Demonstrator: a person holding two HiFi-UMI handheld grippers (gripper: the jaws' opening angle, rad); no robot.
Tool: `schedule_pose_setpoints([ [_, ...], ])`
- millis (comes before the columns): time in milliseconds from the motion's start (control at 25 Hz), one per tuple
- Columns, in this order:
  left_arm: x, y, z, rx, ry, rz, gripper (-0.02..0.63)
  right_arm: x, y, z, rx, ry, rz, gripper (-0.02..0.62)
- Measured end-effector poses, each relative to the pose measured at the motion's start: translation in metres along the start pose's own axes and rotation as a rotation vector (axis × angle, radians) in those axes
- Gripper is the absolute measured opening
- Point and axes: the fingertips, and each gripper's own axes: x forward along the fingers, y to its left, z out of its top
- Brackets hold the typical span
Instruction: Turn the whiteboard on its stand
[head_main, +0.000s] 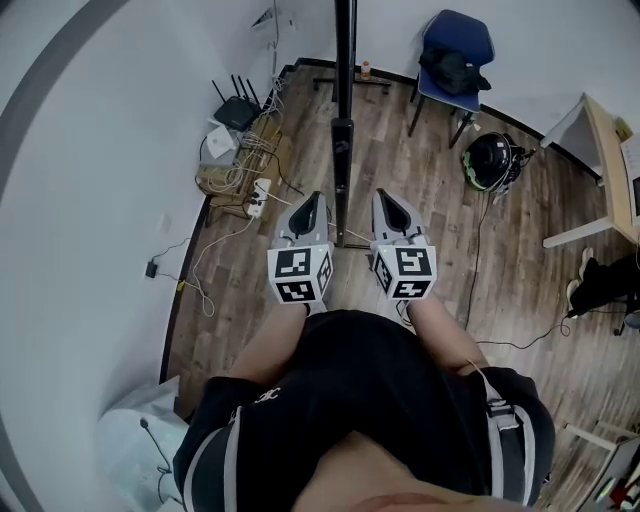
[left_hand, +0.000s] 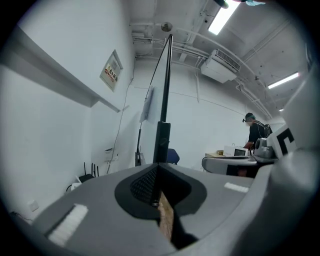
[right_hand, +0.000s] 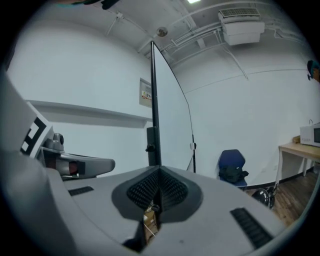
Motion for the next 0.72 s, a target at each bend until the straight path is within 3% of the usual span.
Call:
schedule_pose_setpoints([
  [440,0.023,0.064,-0.002,-0.025,0.034,-0.126,0.009,0.047,0.039,-0.006,-0.017,0.013,-0.125,0.003],
  [560,0.03,0.068,-0.003,-0.031,0.037,-0.123,0.009,0.054,0.041,-0.008,-0.026,0.009,-0.098,0.003],
  [640,0.032,0.066,-0.002,-0.032,0.042,-0.116,0.009,0.064,0.042,-0.005,-0.024,0.008,-0.057,0.12],
  [720,0.032,0.062,-0.001,-0.026,0.048,-0.116,0.009,0.072,0.04,0.001,-0.022,0.007,-0.048,0.167],
])
